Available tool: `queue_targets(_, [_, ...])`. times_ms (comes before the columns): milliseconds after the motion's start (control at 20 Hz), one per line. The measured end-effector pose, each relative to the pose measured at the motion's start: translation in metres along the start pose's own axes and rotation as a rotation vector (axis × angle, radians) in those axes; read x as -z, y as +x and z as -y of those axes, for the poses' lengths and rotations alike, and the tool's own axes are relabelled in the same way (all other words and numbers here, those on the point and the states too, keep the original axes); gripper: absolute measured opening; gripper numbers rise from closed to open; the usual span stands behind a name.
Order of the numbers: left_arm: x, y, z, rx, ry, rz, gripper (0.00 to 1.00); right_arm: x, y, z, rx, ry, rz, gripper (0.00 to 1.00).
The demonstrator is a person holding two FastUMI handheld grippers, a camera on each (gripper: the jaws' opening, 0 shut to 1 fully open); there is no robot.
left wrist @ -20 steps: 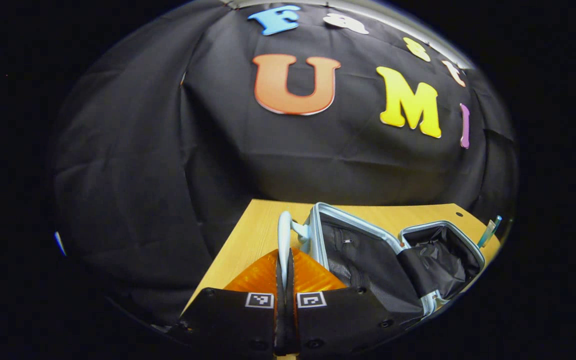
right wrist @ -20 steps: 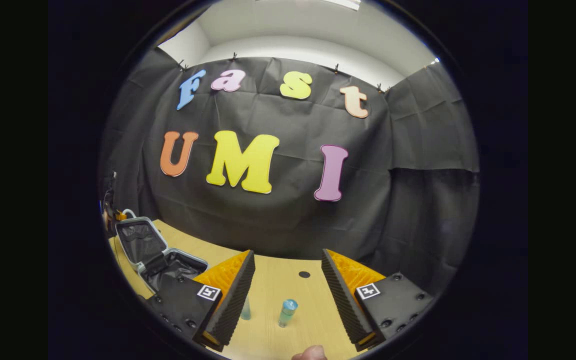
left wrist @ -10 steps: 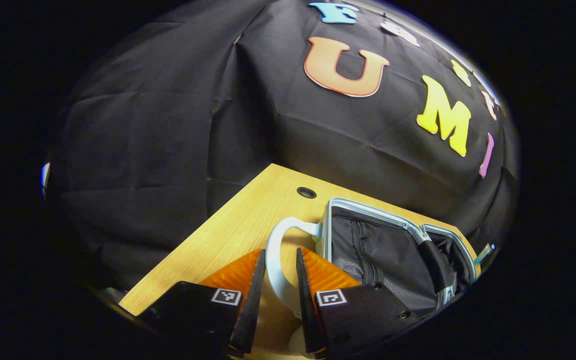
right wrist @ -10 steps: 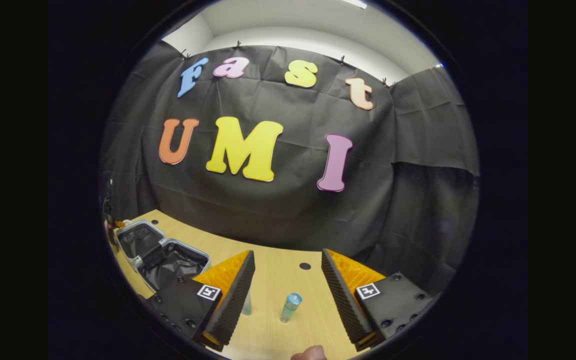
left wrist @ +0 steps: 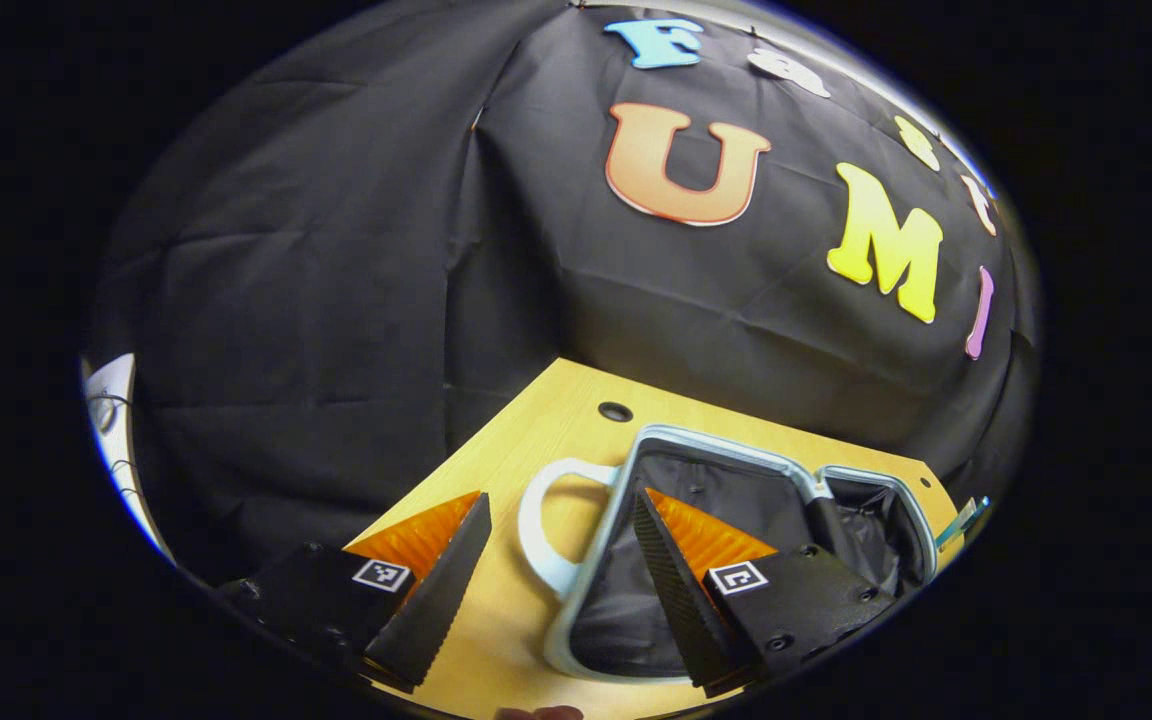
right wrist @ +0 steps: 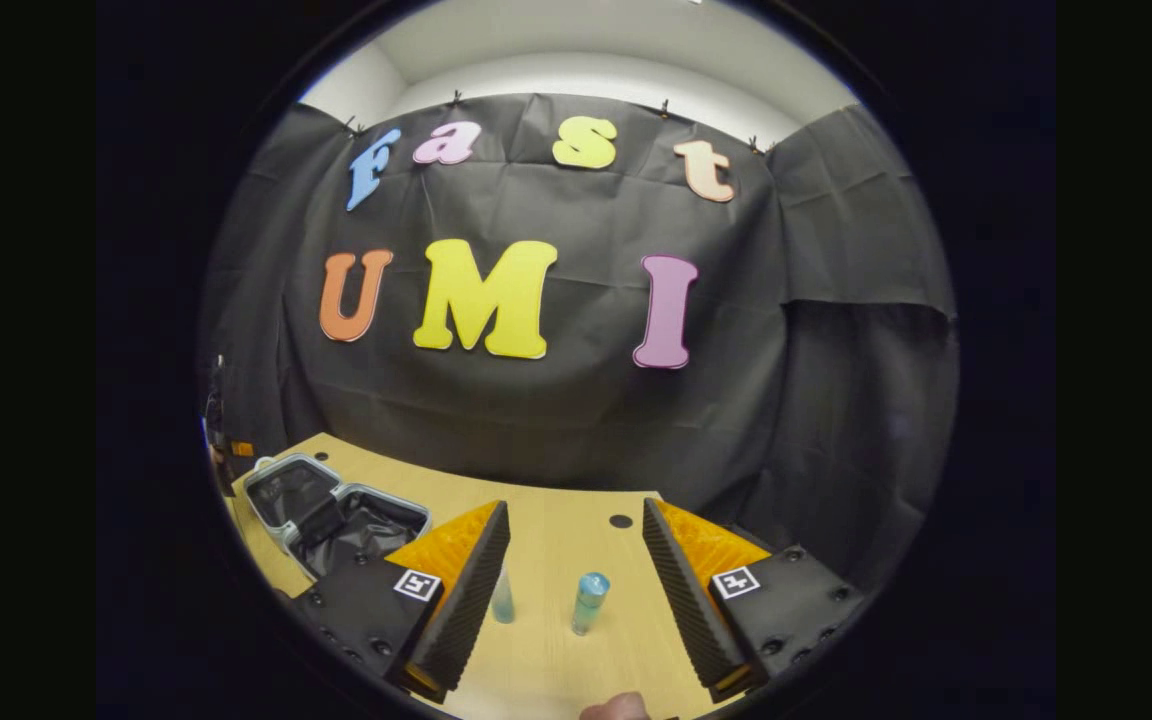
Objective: First open the suitcase, pack the skin care products into it, and then close the suitcase.
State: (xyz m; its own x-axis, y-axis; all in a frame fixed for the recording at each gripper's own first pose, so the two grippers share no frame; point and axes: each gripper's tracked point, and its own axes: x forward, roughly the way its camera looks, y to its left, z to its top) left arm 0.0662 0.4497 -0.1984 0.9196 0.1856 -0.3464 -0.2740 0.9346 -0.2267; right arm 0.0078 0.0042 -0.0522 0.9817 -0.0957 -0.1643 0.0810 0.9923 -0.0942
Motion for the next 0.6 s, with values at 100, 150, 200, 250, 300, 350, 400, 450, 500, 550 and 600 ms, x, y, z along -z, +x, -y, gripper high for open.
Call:
queue_targets(100, [-0.024, -0.026, 0.044, -0.01, 0.031, 0.07, 0.93, 0.005, -0.002, 0.004, -0.028, 0.025, -0.012, 0.8])
queue_targets(150, [-0.037, -0.036, 0.071, -0.01, 0.041, 0.11, 0.93, 0.007, -0.002, 0.007, -0.041, 0.031, -0.019, 0.8])
queue_targets(200, [-0.046, -0.047, 0.098, -0.004, 0.052, 0.138, 0.94, 0.008, -0.001, 0.015, -0.037, 0.037, -0.018, 0.8])
queue_targets(250, [-0.052, -0.058, 0.125, 0.008, 0.068, 0.164, 0.96, 0.009, -0.002, 0.023, -0.033, 0.047, -0.015, 0.8])
queue_targets(300, [-0.055, -0.069, 0.153, 0.028, 0.085, 0.183, 0.97, 0.009, -0.003, 0.029, -0.034, 0.061, -0.013, 0.8])
queue_targets(350, [-0.053, -0.077, 0.177, 0.054, 0.103, 0.192, 0.98, 0.009, -0.005, 0.035, -0.036, 0.067, -0.004, 0.8])
queue_targets(400, [-0.049, -0.086, 0.211, 0.09, 0.118, 0.193, 0.98, 0.012, -0.006, 0.041, -0.039, 0.067, 0.003, 0.8])
queue_targets(450, [-0.042, -0.09, 0.229, 0.103, 0.128, 0.184, 0.88, 0.017, -0.007, 0.045, -0.051, 0.07, -0.003, 0.8])
queue_targets(500, [-0.034, -0.094, 0.247, 0.114, 0.137, 0.179, 0.98, 0.024, -0.007, 0.05, -0.061, 0.075, -0.013, 0.8])
queue_targets(550, [-0.027, -0.101, 0.262, 0.123, 0.14, 0.175, 0.98, 0.031, -0.008, 0.055, -0.067, 0.078, -0.022, 0.8])
queue_targets(600, [-0.018, -0.108, 0.28, 0.136, 0.139, 0.173, 0.98, 0.039, -0.009, 0.062, -0.065, 0.077, -0.032, 0.8])
